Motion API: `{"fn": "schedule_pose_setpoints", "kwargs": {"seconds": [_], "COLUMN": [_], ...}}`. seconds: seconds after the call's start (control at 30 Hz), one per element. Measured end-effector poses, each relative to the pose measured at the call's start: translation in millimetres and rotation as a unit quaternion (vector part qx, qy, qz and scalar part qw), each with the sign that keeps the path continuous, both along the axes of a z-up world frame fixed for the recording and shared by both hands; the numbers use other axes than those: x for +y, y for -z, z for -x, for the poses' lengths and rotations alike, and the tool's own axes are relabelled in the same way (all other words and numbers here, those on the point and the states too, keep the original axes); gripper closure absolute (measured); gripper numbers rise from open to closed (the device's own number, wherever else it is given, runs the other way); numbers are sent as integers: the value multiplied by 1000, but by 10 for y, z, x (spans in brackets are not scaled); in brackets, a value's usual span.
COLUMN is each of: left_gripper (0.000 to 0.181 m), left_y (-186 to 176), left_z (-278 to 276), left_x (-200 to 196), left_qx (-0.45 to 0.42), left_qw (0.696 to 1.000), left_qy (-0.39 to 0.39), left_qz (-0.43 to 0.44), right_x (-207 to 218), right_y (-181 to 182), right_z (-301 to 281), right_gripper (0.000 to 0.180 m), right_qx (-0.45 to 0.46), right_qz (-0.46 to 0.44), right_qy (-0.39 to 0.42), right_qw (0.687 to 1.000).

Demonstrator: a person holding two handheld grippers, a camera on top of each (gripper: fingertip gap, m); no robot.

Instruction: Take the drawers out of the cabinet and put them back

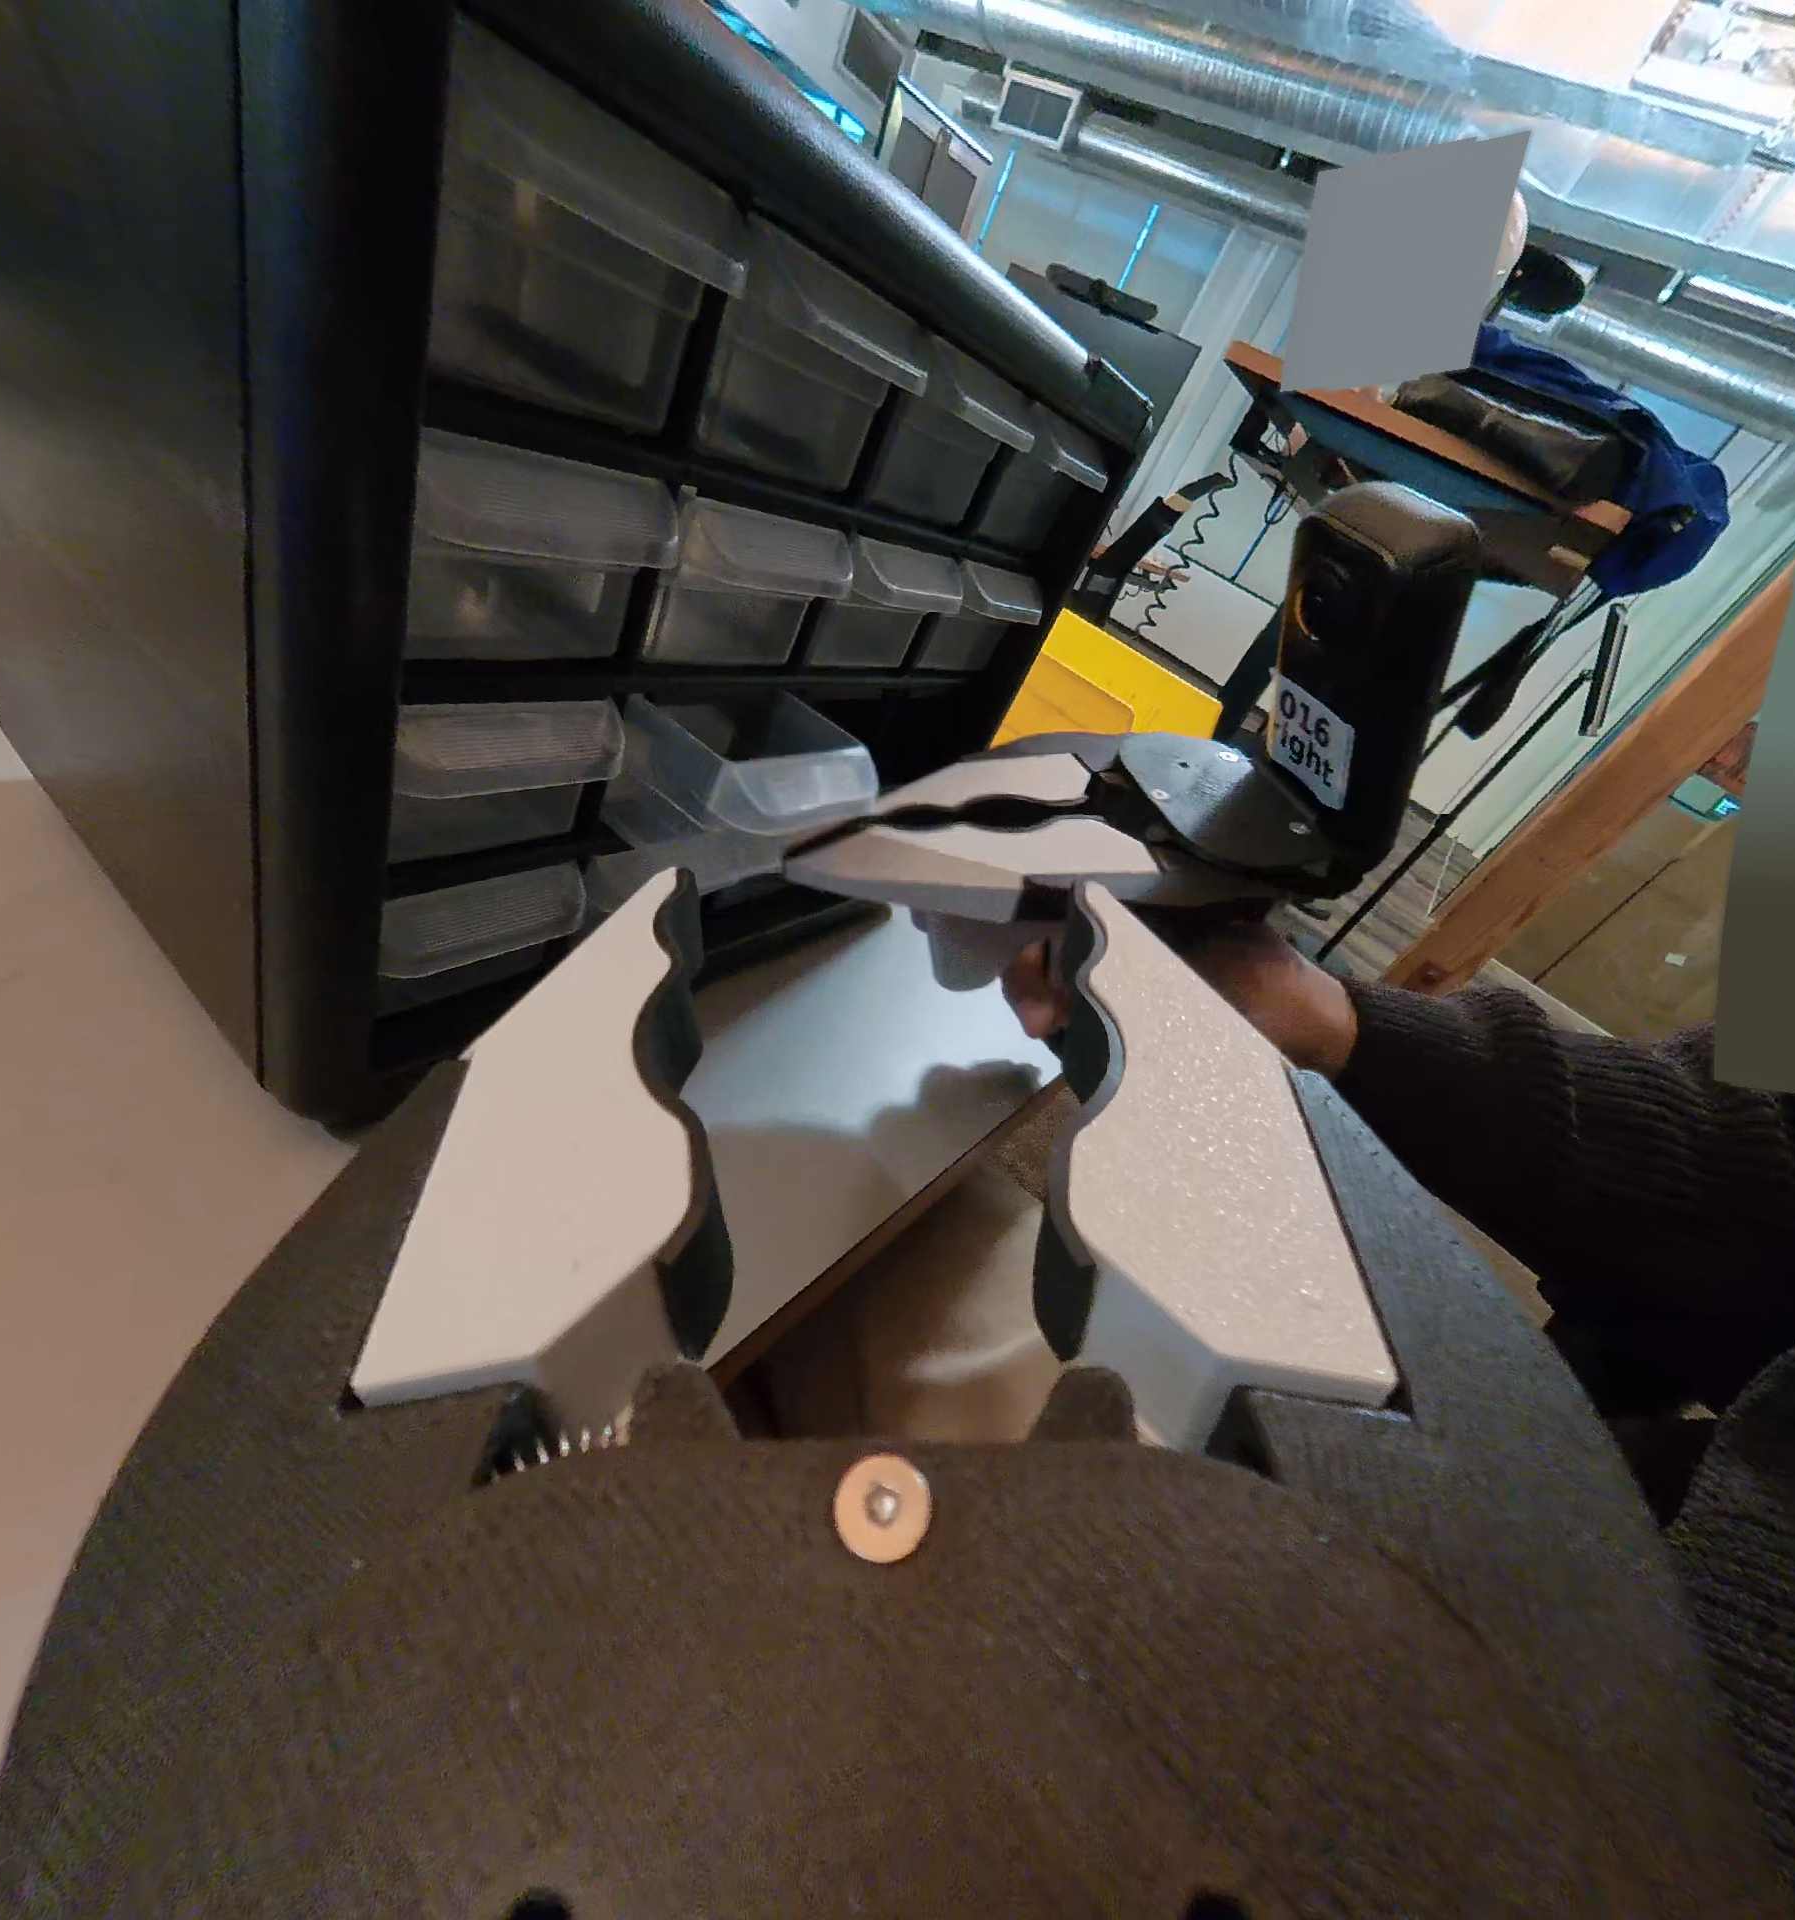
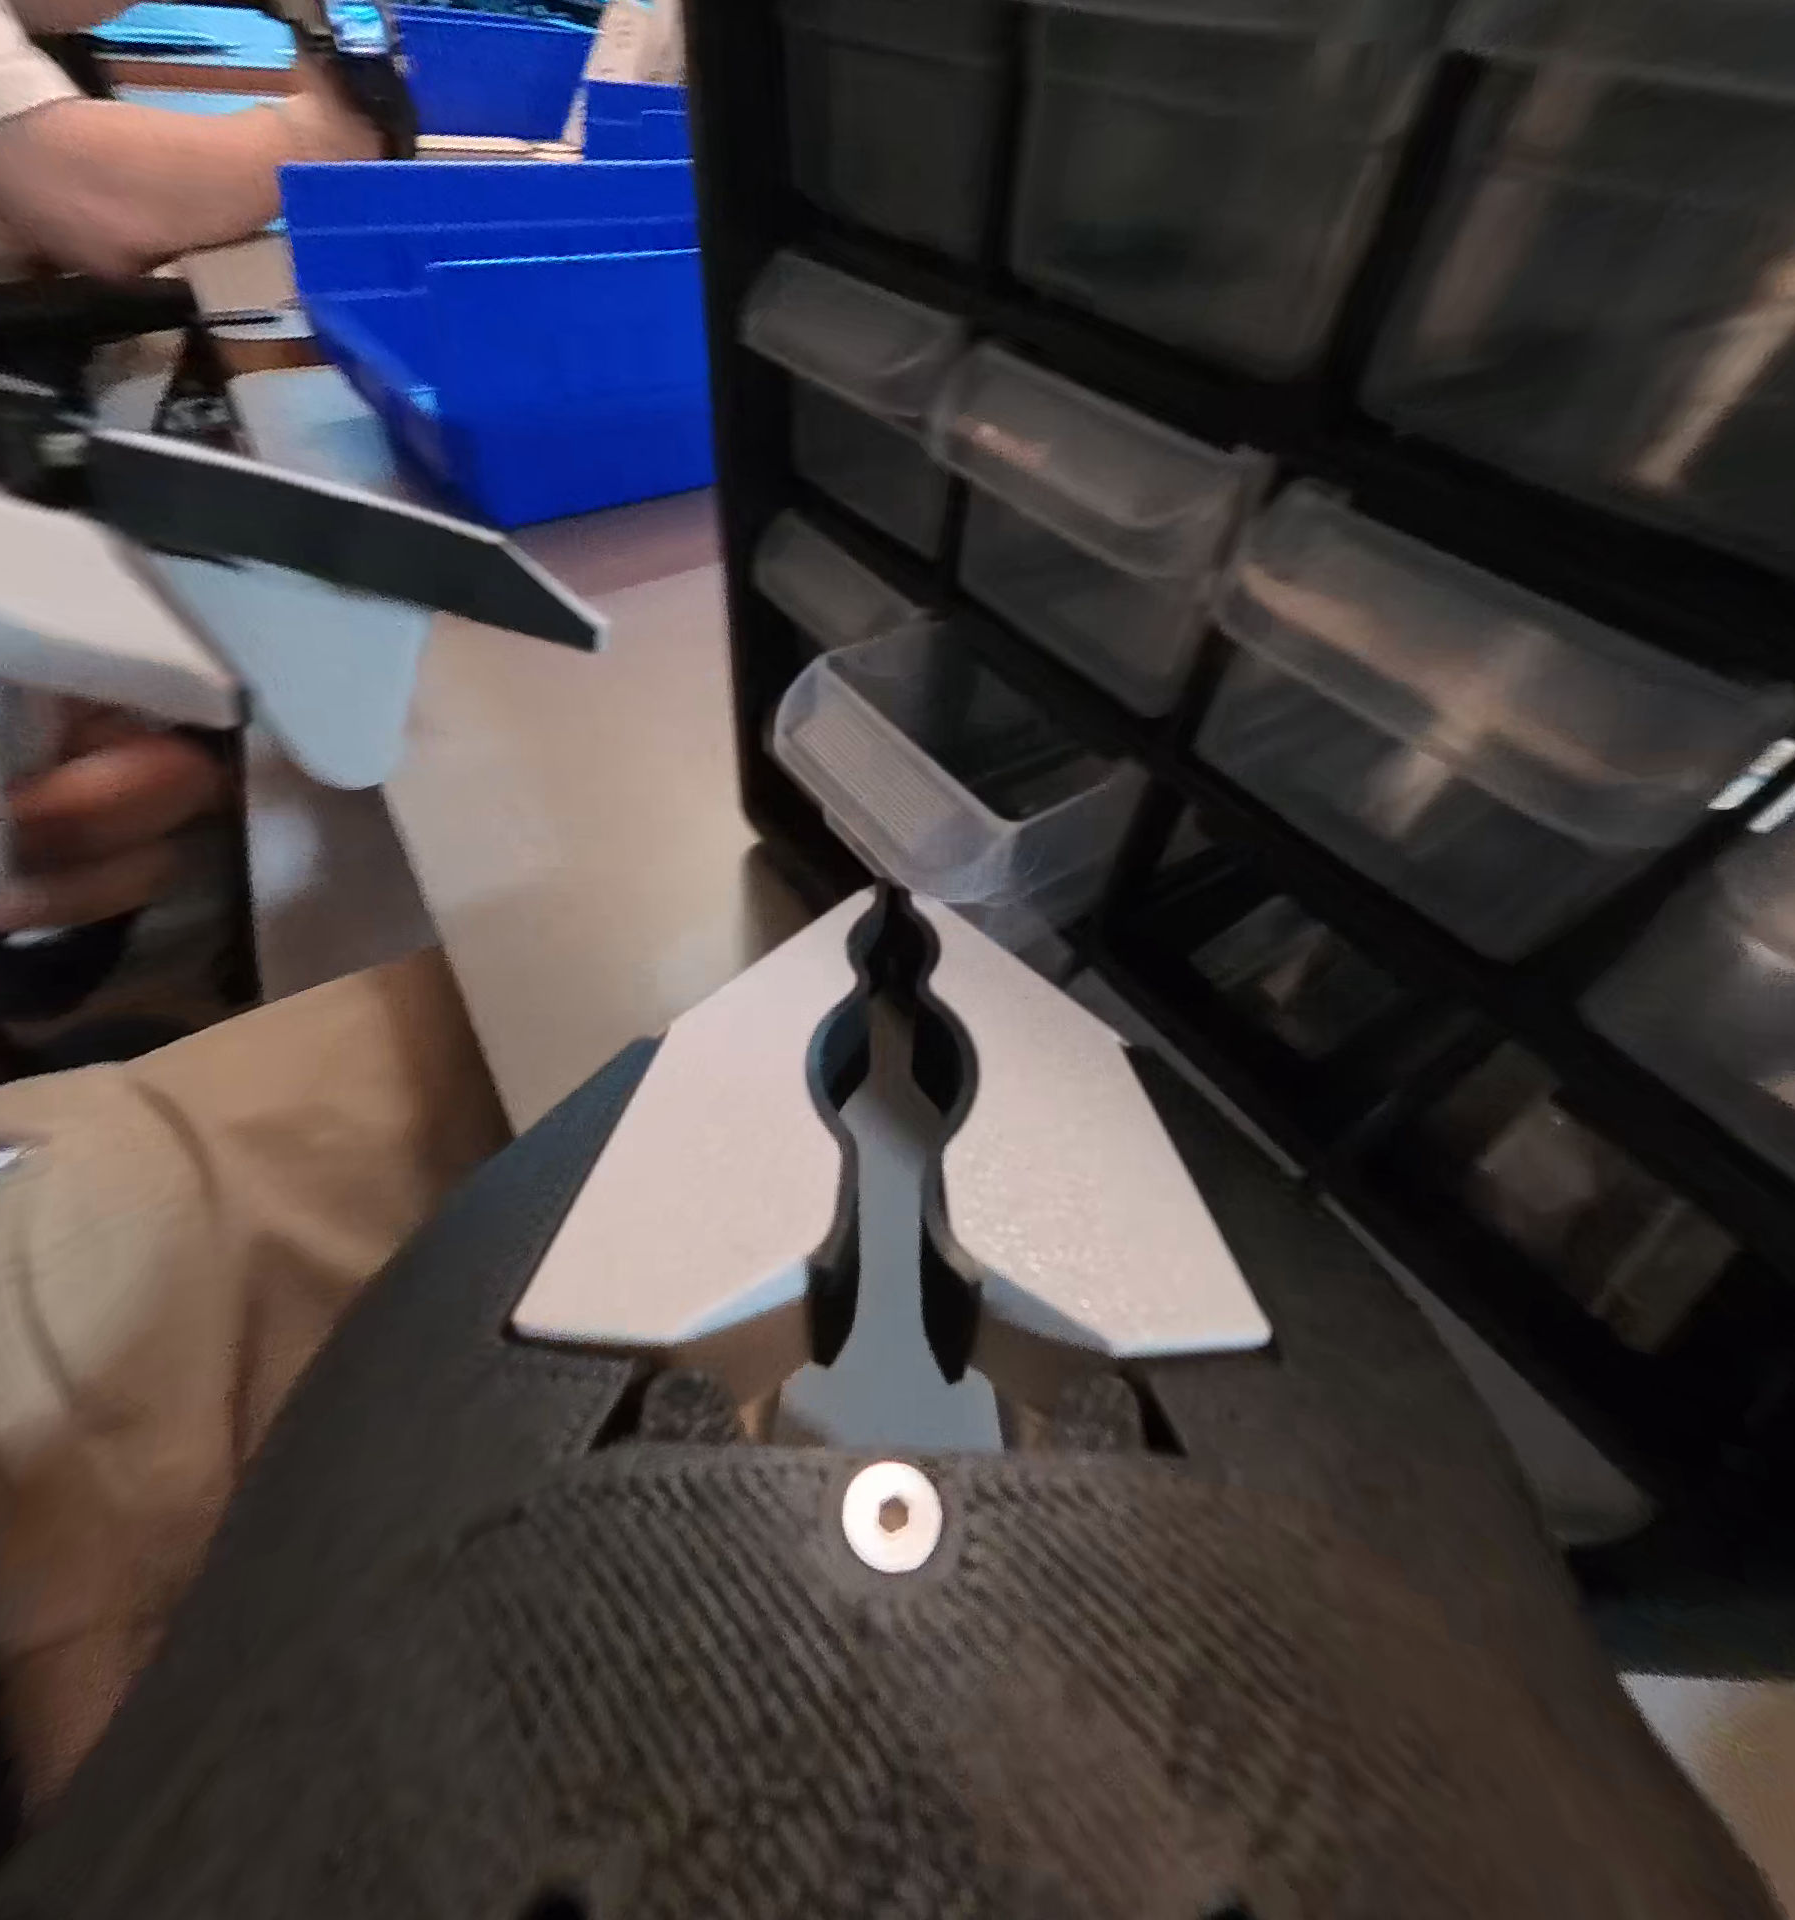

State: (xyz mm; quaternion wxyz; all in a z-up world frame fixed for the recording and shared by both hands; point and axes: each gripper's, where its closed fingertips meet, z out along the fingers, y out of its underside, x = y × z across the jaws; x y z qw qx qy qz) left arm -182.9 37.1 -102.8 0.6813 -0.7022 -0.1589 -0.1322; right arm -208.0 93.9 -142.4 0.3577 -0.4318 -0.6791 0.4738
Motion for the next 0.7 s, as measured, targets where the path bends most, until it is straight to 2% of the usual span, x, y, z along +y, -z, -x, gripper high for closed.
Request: {"fn": "schedule_pose_setpoints", "kwargs": {"seconds": [0.1,0.27,0.4,0.5,0.7], "left_gripper": [113,113,113,113,113], "left_y": [1,12,14,19,31], "left_z": [-17,-33,-46,-63,-77], "left_x": [4,11,11,15,28], "left_qx": [4,3,3,3,-1], "left_qw": [1000,1000,1000,1000,1000], "left_qy": [2,4,5,8,12], "left_qz": [2,5,7,8,9], "right_x": [146,192,-50,-129,91], "right_y": [-8,32,40,-50,-93], "right_z": [99,99,-39,-55,125], "right_gripper": [180,180,179,180,180], "right_qx": [5,-4,-8,20,63], "right_qz": [14,36,22,11,-60], "right_qy": [40,53,-26,-42,49], "right_qw": [999,998,999,999,995]}}
